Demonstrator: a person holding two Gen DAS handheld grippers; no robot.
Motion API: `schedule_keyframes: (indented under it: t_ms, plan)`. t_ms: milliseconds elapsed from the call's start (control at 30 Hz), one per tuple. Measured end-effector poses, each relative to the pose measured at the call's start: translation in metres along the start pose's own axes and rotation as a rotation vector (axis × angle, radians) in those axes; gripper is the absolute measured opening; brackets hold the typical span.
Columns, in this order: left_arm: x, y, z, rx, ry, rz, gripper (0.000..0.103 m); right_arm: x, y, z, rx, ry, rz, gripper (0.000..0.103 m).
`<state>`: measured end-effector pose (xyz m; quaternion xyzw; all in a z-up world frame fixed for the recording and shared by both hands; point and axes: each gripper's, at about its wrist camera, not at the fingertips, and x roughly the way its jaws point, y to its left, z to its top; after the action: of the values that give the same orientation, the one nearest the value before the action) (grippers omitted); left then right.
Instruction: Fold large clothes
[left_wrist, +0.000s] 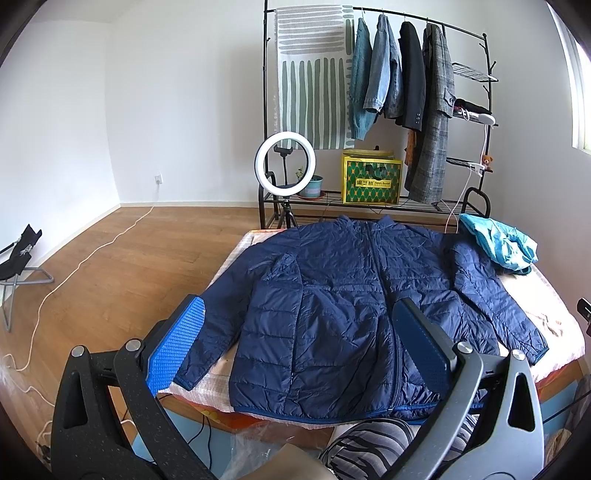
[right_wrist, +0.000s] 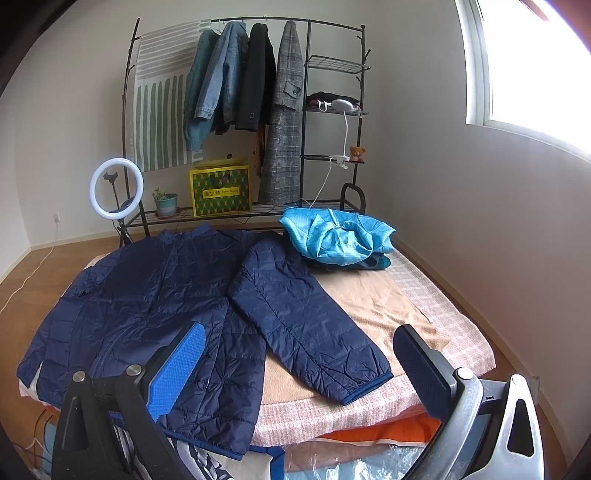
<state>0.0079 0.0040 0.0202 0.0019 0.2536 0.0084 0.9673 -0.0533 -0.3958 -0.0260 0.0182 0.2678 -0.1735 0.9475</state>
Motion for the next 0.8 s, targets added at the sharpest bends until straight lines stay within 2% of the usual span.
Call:
schedule_keyframes:
  t_ms: [800]
  plan:
    - [-0.0044, 0.0012, 0.0005, -0.001, -0.006, 0.000, 0.103, -0.0040, 0.0007, -0.0003, -0.001, -0.002, 0.001, 0.103]
